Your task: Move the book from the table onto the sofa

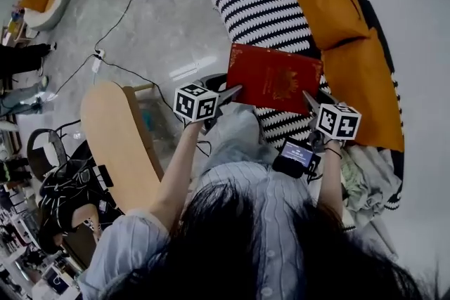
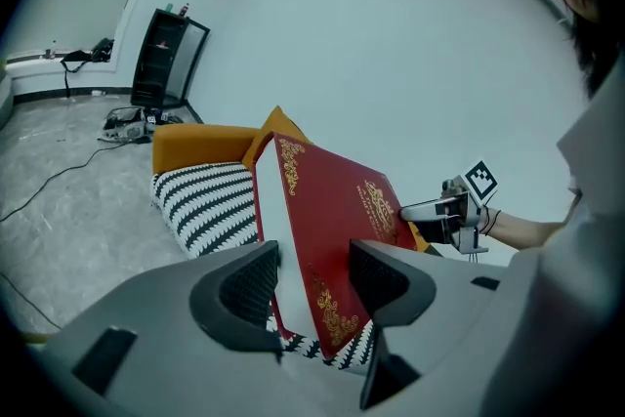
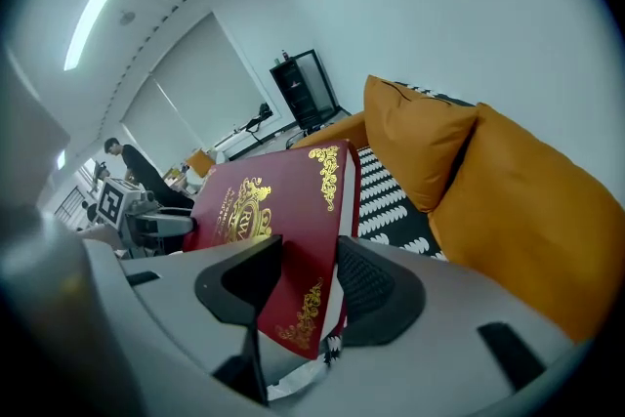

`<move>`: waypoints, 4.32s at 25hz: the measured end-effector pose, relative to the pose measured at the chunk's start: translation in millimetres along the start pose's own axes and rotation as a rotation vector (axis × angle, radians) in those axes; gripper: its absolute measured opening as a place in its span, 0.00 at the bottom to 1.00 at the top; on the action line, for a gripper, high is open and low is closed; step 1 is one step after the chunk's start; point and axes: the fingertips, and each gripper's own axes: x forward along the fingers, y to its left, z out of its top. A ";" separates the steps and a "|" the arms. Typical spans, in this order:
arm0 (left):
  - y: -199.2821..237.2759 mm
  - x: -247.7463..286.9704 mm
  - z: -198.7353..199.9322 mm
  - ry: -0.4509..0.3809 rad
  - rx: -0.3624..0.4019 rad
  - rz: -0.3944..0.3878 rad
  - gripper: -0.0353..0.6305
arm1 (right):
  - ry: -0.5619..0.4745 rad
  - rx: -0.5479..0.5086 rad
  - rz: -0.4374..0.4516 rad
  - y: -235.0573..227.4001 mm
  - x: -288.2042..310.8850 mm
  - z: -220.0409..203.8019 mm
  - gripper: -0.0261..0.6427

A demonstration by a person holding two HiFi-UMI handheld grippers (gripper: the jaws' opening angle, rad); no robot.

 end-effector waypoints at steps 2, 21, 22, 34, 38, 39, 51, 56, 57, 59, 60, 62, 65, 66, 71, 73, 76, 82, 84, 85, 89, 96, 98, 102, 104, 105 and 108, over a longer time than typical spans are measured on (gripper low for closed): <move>8.0 15.3 8.2 0.032 0.001 -0.018 0.41 | 0.006 0.040 -0.017 -10.9 9.7 3.4 0.32; 95.5 185.6 38.1 0.279 0.067 -0.137 0.41 | 0.025 0.371 -0.117 -119.3 115.0 -1.5 0.31; 99.4 196.1 35.7 0.290 0.064 -0.145 0.40 | 0.025 0.389 -0.120 -126.3 121.1 -4.9 0.31; 151.0 293.1 -12.7 0.495 0.111 -0.216 0.40 | 0.051 0.483 -0.183 -181.9 186.7 -56.2 0.29; 158.7 310.1 -24.4 0.528 0.124 -0.230 0.39 | 0.056 0.512 -0.197 -193.1 198.7 -70.6 0.29; 160.7 314.3 -26.3 0.530 0.124 -0.230 0.39 | 0.051 0.518 -0.200 -196.2 202.2 -72.9 0.29; 180.4 348.8 -48.5 0.568 0.173 -0.235 0.39 | 0.010 0.595 -0.265 -214.2 231.9 -106.0 0.24; 179.5 346.8 -58.0 0.549 0.164 -0.213 0.39 | -0.014 0.621 -0.238 -210.5 230.7 -116.3 0.25; 179.6 344.3 -57.7 0.545 0.151 -0.206 0.39 | -0.017 0.615 -0.245 -210.1 227.5 -114.8 0.25; 179.0 336.8 -57.5 0.536 0.132 -0.197 0.39 | -0.019 0.602 -0.248 -207.5 221.1 -112.0 0.25; 178.2 332.2 -57.9 0.536 0.128 -0.198 0.39 | -0.018 0.599 -0.248 -205.8 218.5 -111.0 0.25; 175.1 323.7 -57.2 0.538 0.129 -0.207 0.39 | -0.019 0.596 -0.253 -203.3 213.5 -108.4 0.25; 166.2 311.6 -54.7 0.534 0.140 -0.220 0.39 | -0.052 0.604 -0.250 -195.2 203.4 -100.4 0.25; 162.2 307.6 -55.1 0.535 0.146 -0.226 0.39 | -0.073 0.609 -0.239 -190.6 199.9 -97.1 0.25; 129.8 288.6 -32.8 0.489 0.172 -0.242 0.39 | -0.142 0.581 -0.167 -162.6 179.9 -73.0 0.25; 109.1 275.9 -15.6 0.438 0.152 -0.253 0.39 | -0.155 0.565 -0.148 -148.3 165.2 -62.1 0.25; 75.6 258.9 4.6 0.366 0.129 -0.291 0.39 | -0.188 0.571 -0.125 -132.7 141.9 -49.2 0.25; 21.5 234.3 31.4 0.278 0.152 -0.337 0.39 | -0.262 0.503 -0.109 -108.9 90.9 -21.9 0.22; 4.0 218.8 36.9 0.252 0.152 -0.347 0.39 | -0.263 0.480 -0.110 -97.2 73.1 -22.3 0.20; -4.5 210.9 39.7 0.239 0.154 -0.351 0.39 | -0.266 0.468 -0.108 -91.3 64.3 -22.0 0.20; -34.2 184.7 54.2 0.179 0.185 -0.372 0.39 | -0.308 0.404 -0.103 -72.6 32.2 -12.9 0.18; -79.1 141.3 66.7 0.120 0.245 -0.427 0.39 | -0.383 0.350 -0.144 -42.0 -12.7 -4.3 0.16; -87.3 129.4 64.7 0.114 0.259 -0.429 0.39 | -0.410 0.345 -0.143 -30.7 -22.6 -1.6 0.14; -100.8 105.7 57.8 0.080 0.243 -0.424 0.39 | -0.444 0.338 -0.135 -7.7 -39.8 -5.8 0.13; -106.6 95.8 53.7 0.064 0.235 -0.421 0.39 | -0.446 0.324 -0.125 1.9 -45.5 -9.3 0.13; -109.7 91.0 51.6 0.059 0.236 -0.422 0.39 | -0.446 0.316 -0.123 5.8 -48.4 -11.0 0.13; -119.4 76.4 46.2 0.048 0.251 -0.429 0.39 | -0.456 0.308 -0.121 14.9 -58.7 -13.9 0.13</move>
